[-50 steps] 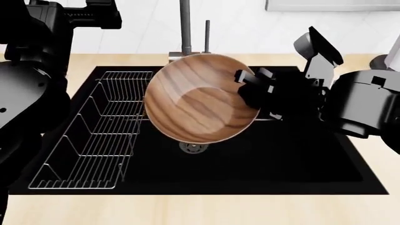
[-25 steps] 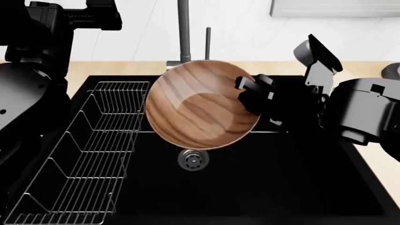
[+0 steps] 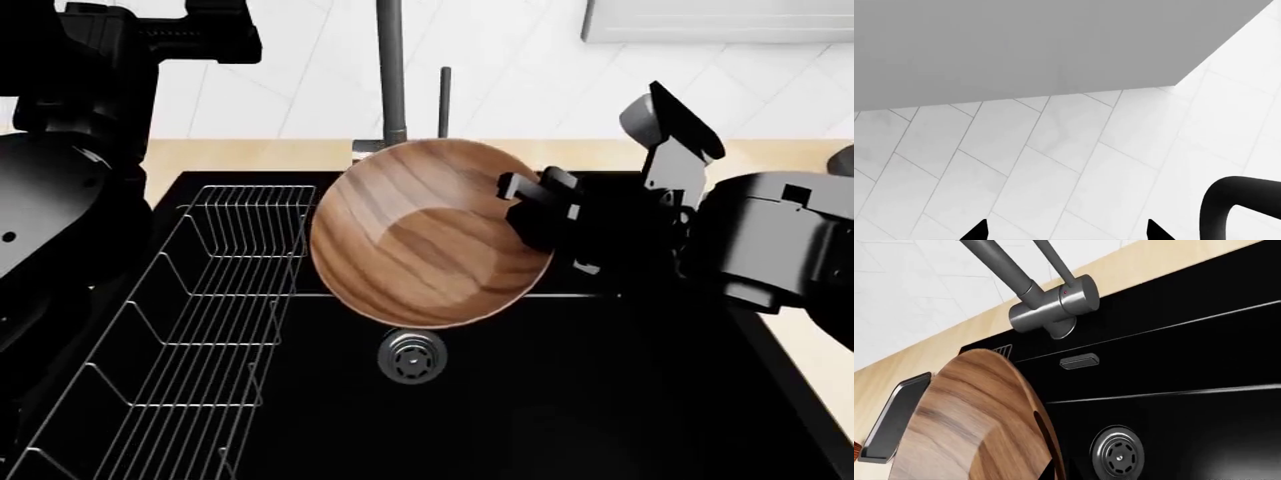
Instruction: Move the fresh-baked cupcake off the tray onto the counter, and place the bowl used for mixing into the sink.
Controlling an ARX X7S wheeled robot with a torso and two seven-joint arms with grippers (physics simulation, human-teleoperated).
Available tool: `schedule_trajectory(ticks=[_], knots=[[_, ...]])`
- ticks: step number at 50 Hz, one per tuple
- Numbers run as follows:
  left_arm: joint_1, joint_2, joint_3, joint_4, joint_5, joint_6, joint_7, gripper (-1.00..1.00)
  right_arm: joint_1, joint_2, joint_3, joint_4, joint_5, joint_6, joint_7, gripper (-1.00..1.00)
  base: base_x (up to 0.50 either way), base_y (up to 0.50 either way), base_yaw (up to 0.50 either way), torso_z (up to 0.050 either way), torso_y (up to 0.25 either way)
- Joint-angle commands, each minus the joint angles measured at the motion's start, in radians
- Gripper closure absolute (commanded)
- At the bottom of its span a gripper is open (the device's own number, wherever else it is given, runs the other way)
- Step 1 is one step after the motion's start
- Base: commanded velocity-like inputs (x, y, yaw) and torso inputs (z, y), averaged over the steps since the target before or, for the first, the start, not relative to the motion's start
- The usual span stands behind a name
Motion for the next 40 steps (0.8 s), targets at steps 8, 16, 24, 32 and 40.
schedule_trajectory(ticks=[8,16,24,32,40], knots=[[0.002,-0.001,-0.006,0.003,-0.005,0.004,-0.003,-1.0,-0.005,-0.019,-0.008,0.036,-0.002,0.018,-0.006,1.0,0.0,0.0,0.0,0.0,0.001],[-0.002,-0.006,-0.011,0.008,-0.01,0.0,-0.004,-1.0,-0.029,-0.055,-0.035,0.185,0.063,0.052,-0.027,1.0,0.0,0.0,0.0,0.0,0.0],[0.004,-0.004,-0.004,-0.004,0.001,0.009,0.002,-1.0,-0.054,-0.085,-0.061,0.268,0.112,0.095,-0.036,1.0,0.0,0.0,0.0,0.0,0.0],[0.009,-0.002,-0.004,-0.007,0.002,0.014,0.002,-1.0,-0.1,-0.083,-0.086,0.272,0.122,0.105,-0.032,1.0,0.0,0.0,0.0,0.0,0.0],[0.011,0.0,-0.002,-0.012,0.005,0.02,0.006,-1.0,-0.138,-0.081,-0.11,0.283,0.143,0.122,-0.026,1.0,0.0,0.0,0.0,0.0,0.0]])
